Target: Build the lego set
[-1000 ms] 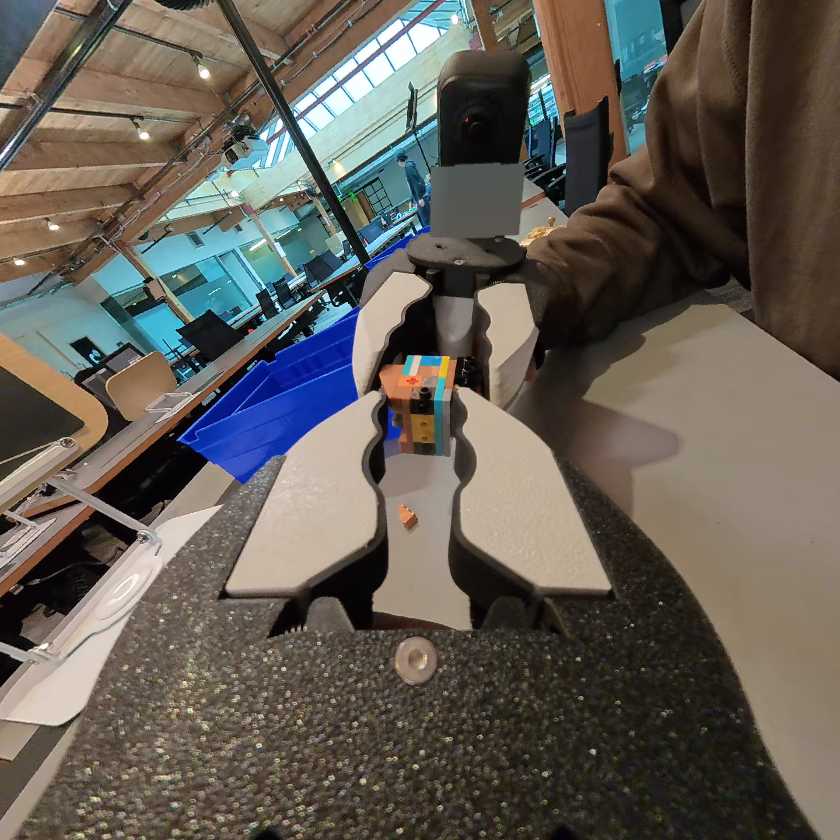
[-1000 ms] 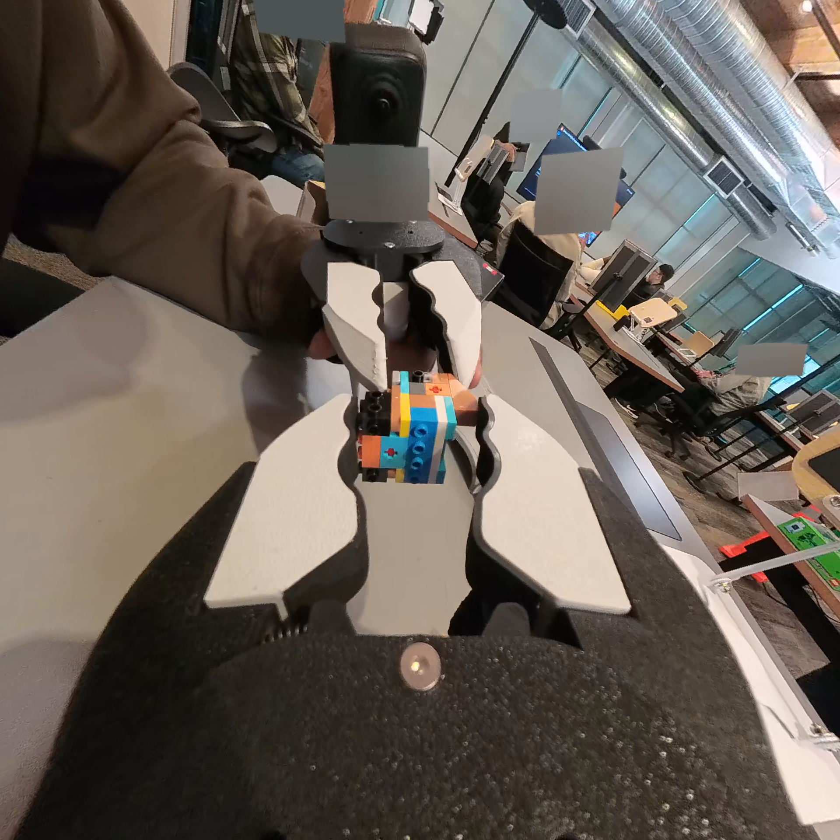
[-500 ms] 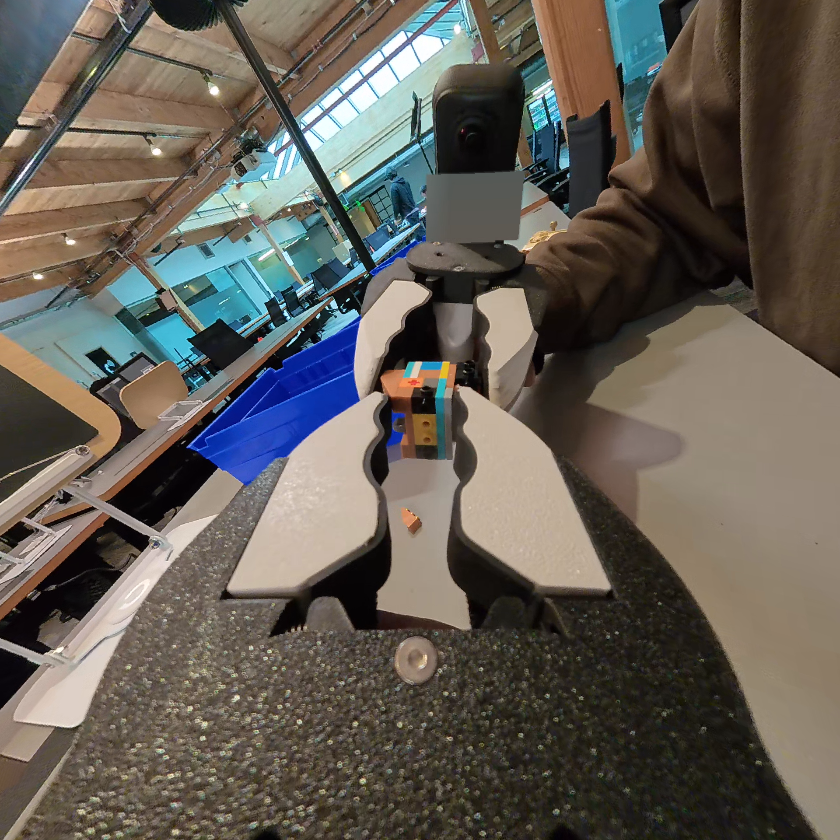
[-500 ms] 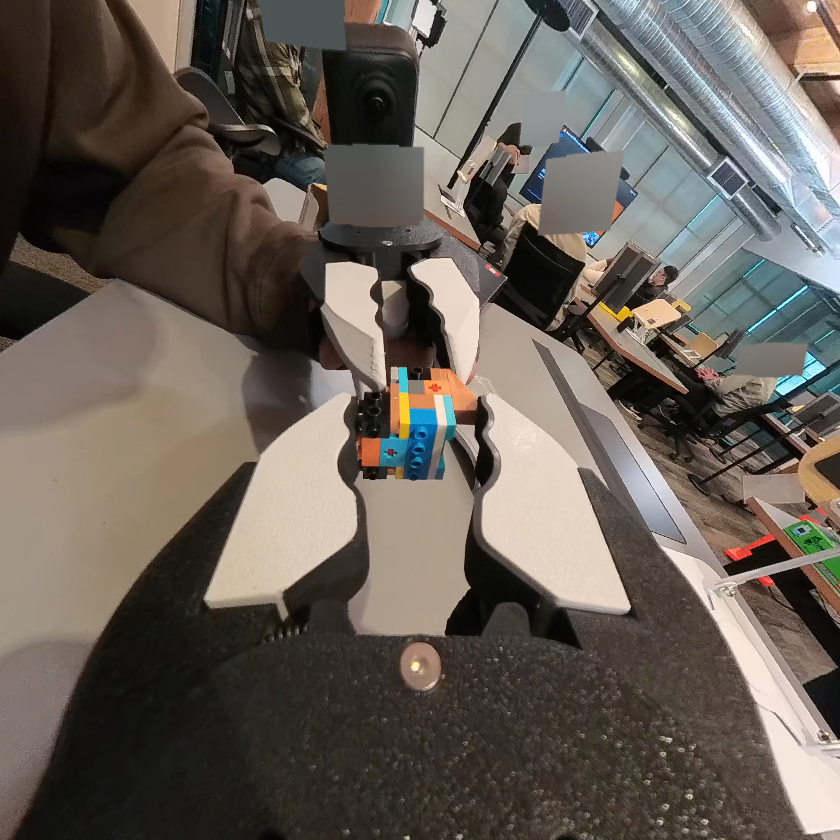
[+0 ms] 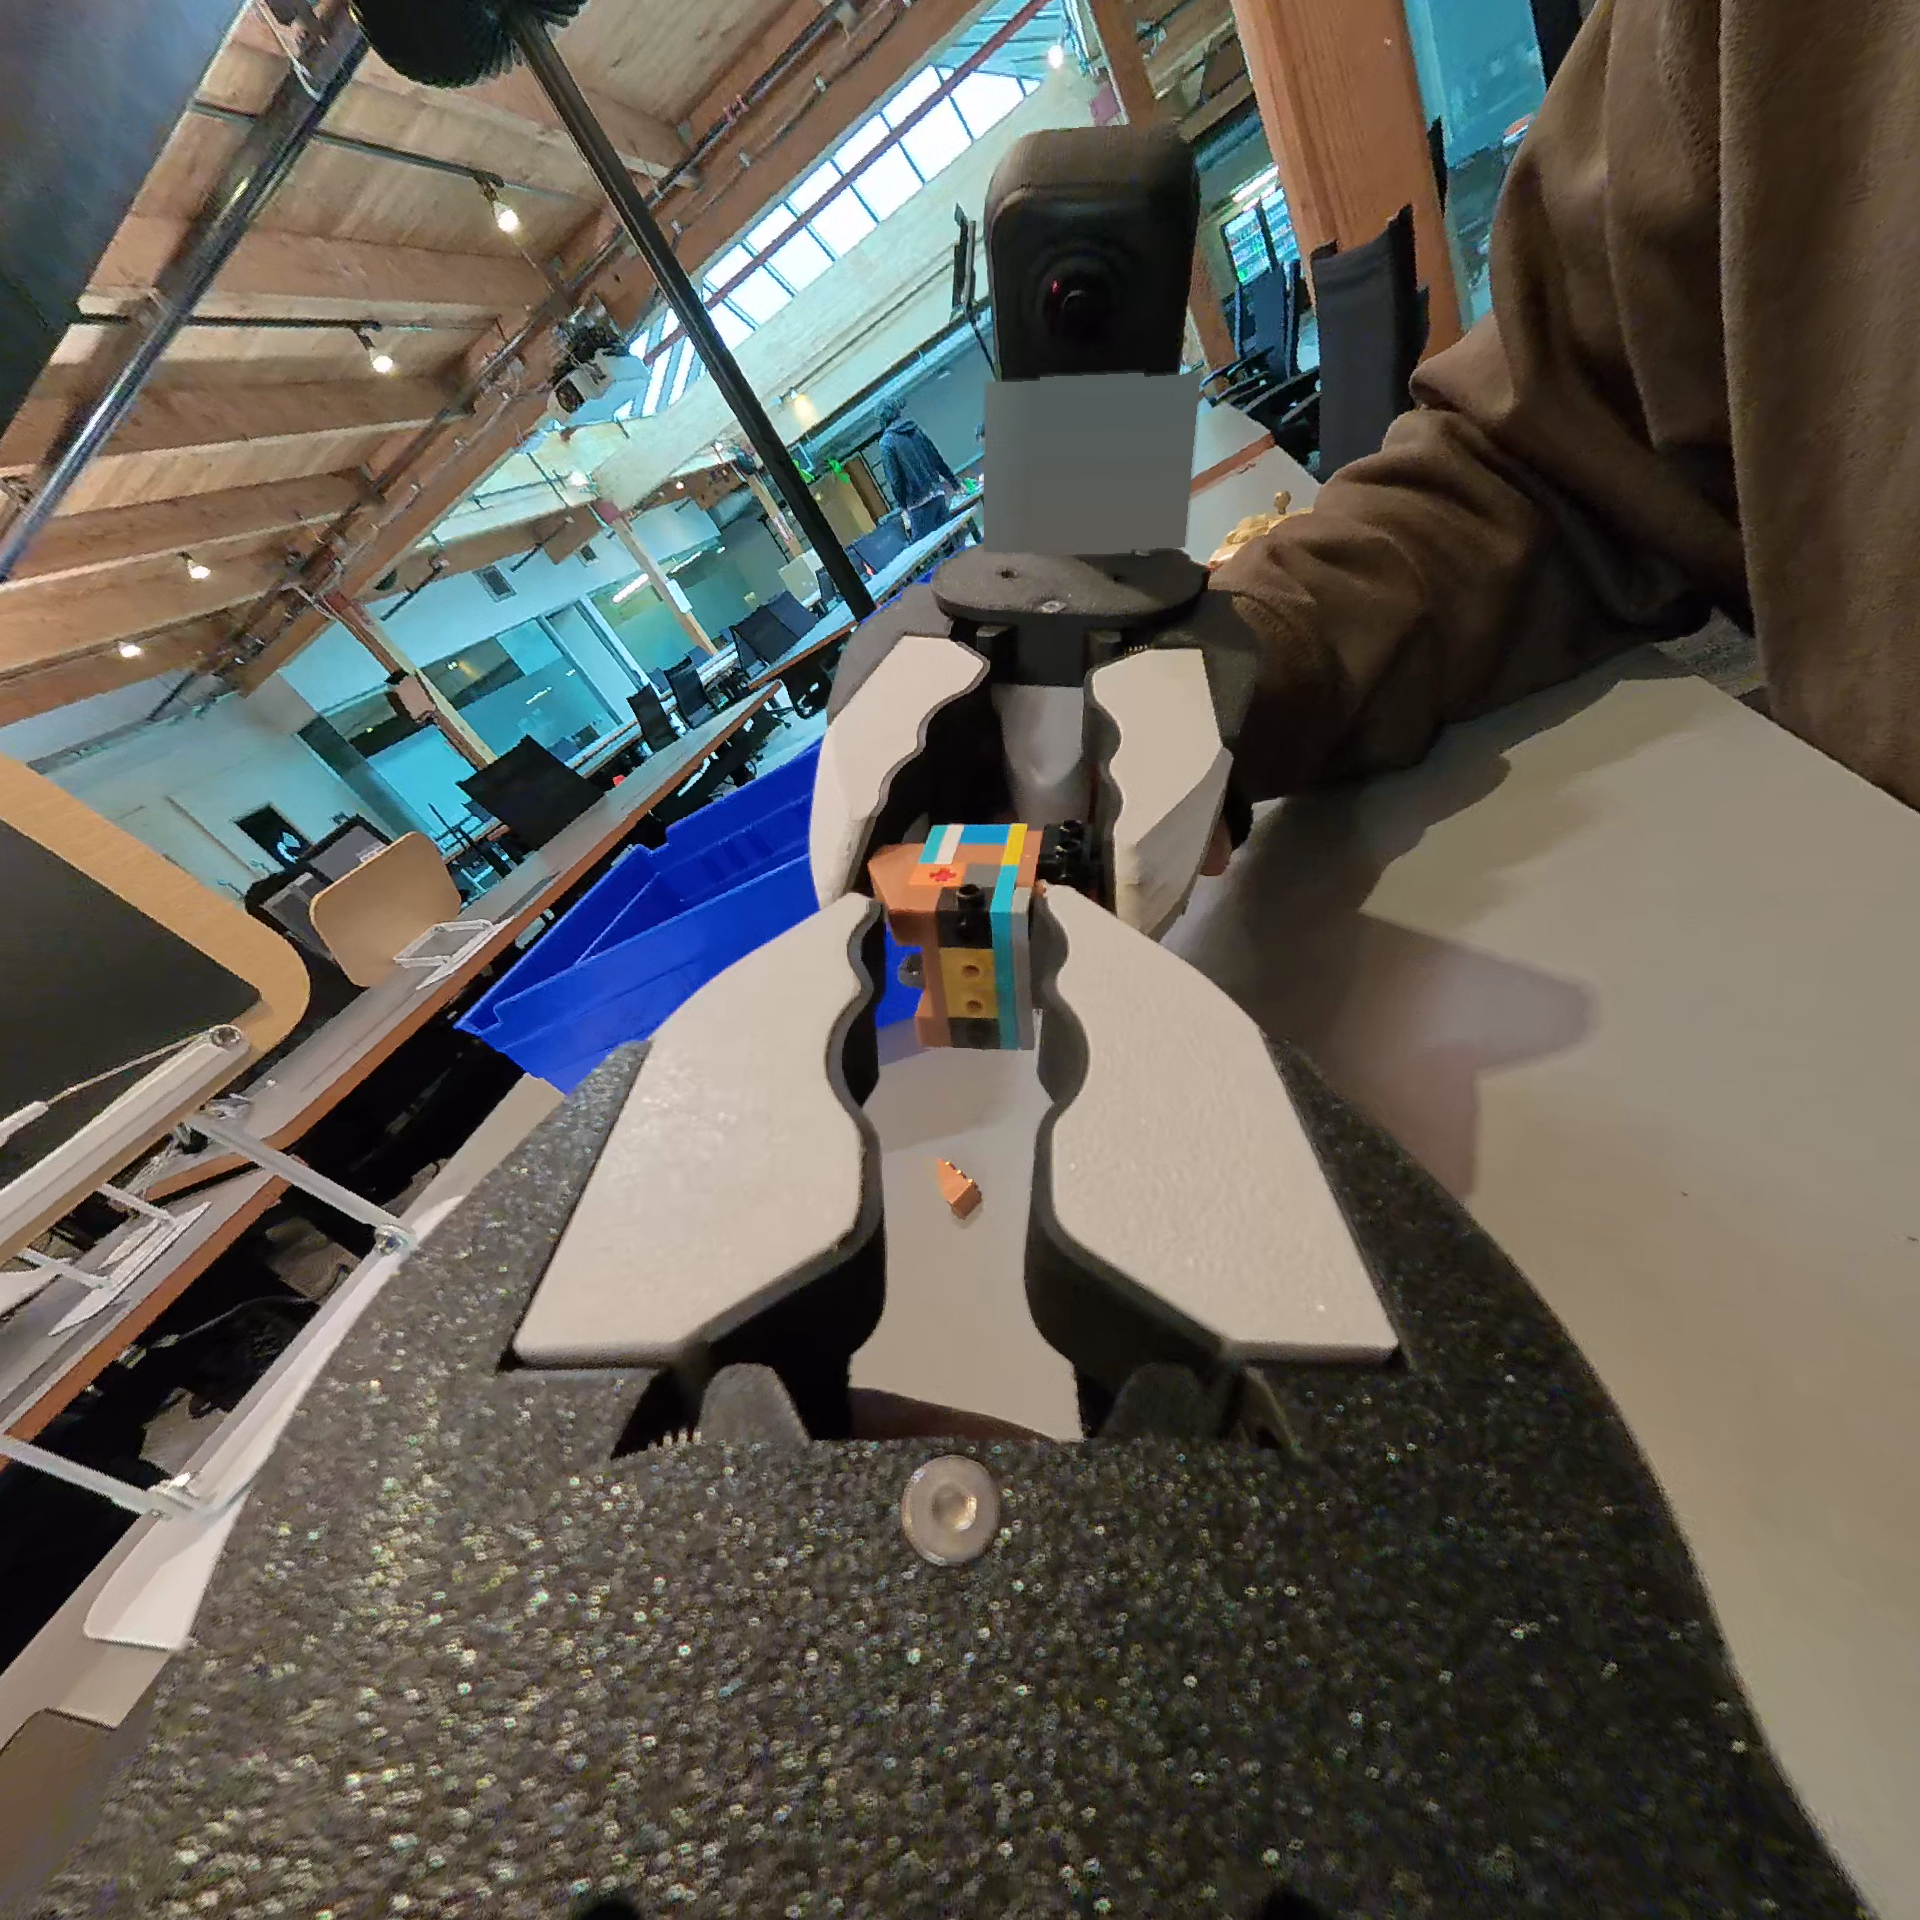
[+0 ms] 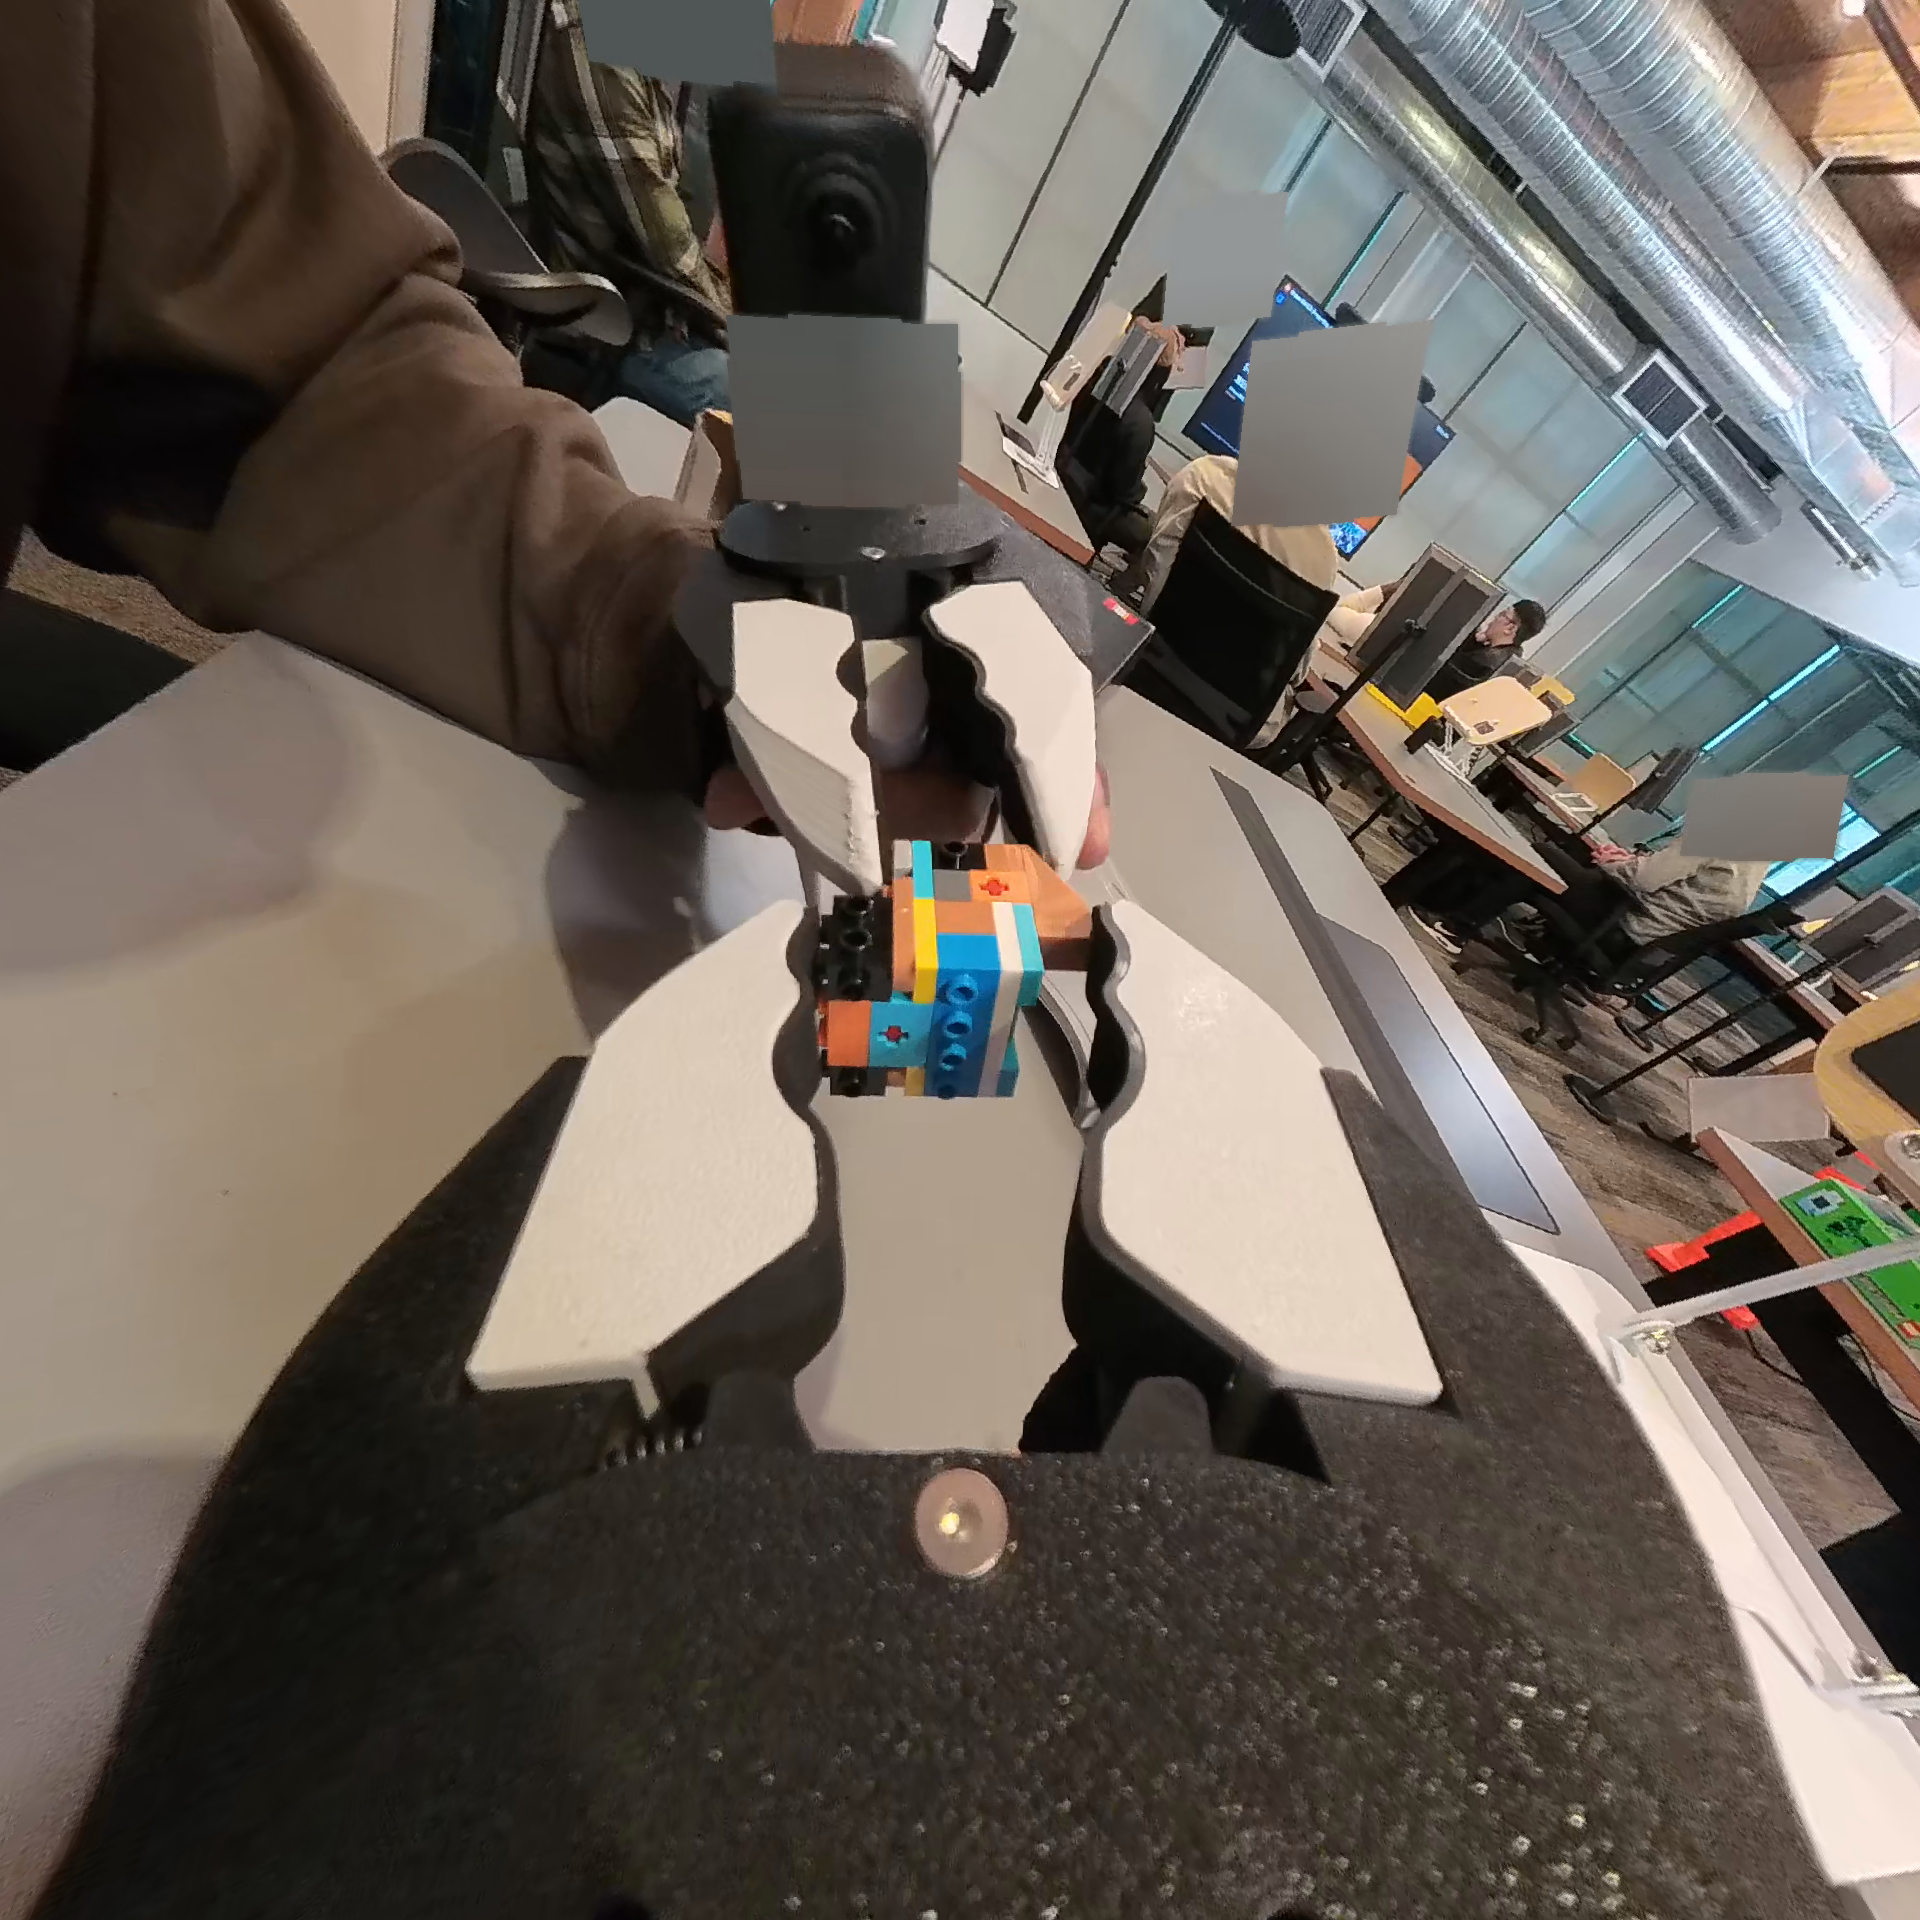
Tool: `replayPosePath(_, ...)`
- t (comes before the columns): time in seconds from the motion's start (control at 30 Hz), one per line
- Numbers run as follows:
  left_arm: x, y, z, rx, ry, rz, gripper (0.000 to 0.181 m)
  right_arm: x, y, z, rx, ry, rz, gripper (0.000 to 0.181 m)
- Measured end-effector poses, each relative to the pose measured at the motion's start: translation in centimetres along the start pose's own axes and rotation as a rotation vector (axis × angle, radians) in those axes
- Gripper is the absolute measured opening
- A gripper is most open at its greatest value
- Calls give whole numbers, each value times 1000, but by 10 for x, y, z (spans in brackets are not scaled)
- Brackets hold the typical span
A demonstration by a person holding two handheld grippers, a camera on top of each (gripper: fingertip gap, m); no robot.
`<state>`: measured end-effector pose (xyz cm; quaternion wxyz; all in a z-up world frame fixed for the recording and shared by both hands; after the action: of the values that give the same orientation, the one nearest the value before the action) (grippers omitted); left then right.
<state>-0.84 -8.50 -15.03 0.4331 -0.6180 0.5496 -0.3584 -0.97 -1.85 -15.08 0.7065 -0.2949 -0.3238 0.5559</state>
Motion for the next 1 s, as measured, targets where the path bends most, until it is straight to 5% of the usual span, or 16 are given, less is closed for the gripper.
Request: replayPosePath(1.0, 2, -2, 3, 42, 24, 43, 26, 0, -3, -3, -3, -9, 16, 49)
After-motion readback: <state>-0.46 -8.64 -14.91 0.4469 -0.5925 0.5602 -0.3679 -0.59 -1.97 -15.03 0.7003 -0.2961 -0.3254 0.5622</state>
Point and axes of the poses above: each gripper's, where its closed fingertips meet, x back along the fingers, y out of its underside, z = x × y across the jaws, the point moved 4 cm from there along x, back along the fingers, and after that the axes turned 8 degrees about x, right-handed, at the moved point
